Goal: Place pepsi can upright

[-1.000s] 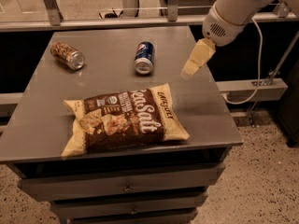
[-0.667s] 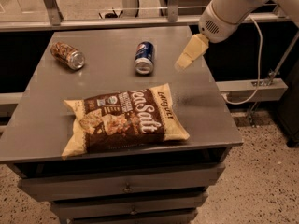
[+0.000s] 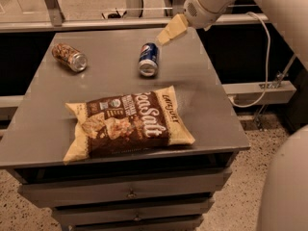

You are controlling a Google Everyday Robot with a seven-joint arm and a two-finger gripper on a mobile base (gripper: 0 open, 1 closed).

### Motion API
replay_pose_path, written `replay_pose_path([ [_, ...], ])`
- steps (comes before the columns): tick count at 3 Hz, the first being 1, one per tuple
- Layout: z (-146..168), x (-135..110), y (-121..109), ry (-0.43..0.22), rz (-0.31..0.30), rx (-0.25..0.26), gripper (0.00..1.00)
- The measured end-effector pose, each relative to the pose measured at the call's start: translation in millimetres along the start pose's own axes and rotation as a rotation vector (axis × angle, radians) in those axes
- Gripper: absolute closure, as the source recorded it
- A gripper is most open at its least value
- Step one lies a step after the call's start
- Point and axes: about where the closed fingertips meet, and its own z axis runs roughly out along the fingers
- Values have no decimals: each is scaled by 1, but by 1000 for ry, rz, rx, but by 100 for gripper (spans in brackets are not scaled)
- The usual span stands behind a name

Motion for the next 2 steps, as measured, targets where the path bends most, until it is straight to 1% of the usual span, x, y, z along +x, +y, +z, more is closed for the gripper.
replay_pose_path([
  [1,34,-32,43,-6,137,-119,0],
  [2,58,-47,81,28,235,-180,0],
])
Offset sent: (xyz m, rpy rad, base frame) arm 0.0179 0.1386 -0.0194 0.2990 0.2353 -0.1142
